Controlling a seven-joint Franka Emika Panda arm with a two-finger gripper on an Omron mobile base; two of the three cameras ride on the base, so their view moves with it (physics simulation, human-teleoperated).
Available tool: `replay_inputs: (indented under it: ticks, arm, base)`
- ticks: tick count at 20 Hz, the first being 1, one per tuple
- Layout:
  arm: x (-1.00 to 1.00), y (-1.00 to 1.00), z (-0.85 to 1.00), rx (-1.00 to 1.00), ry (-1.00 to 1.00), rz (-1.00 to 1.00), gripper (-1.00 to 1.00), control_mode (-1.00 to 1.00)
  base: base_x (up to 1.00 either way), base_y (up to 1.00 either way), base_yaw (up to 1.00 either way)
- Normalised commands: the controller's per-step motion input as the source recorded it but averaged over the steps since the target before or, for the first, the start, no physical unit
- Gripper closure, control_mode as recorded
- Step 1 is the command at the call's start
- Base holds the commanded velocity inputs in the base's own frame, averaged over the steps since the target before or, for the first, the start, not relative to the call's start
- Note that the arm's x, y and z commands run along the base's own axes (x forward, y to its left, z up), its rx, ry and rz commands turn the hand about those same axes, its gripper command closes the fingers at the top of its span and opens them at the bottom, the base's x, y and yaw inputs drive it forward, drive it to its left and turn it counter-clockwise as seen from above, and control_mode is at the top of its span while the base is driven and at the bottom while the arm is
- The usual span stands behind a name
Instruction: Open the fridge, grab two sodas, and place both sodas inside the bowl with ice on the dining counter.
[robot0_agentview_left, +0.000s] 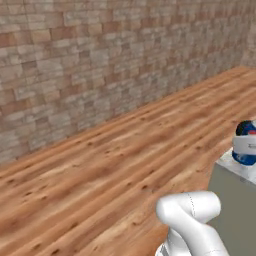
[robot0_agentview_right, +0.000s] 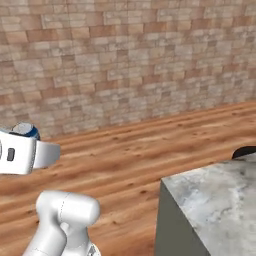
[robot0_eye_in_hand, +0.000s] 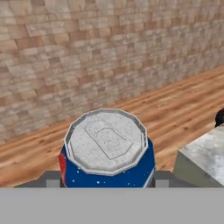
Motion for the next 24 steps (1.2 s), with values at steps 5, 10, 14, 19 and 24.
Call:
replay_inputs:
  ticks: [5,10,14,19,24]
  arm:
    - [0.0,0.0,0.0,0.0,0.0,0.0,1.0,1.0]
    - [0.0,0.0,0.0,0.0,0.0,0.0,1.0,1.0]
    - [0.0,0.0,0.0,0.0,0.0,0.0,1.0,1.0]
    - [0.0,0.0,0.0,0.0,0.0,0.0,1.0,1.0]
    - [0.0,0.0,0.0,0.0,0.0,0.0,1.0,1.0]
  base:
    - [0.38,0.38,-0.56]
    - [0.62,0.66,-0.44]
    - [0.77,0.81,-0.35]
    - [0.9,0.8,-0.27]
    - [0.91,0.6,-0.2]
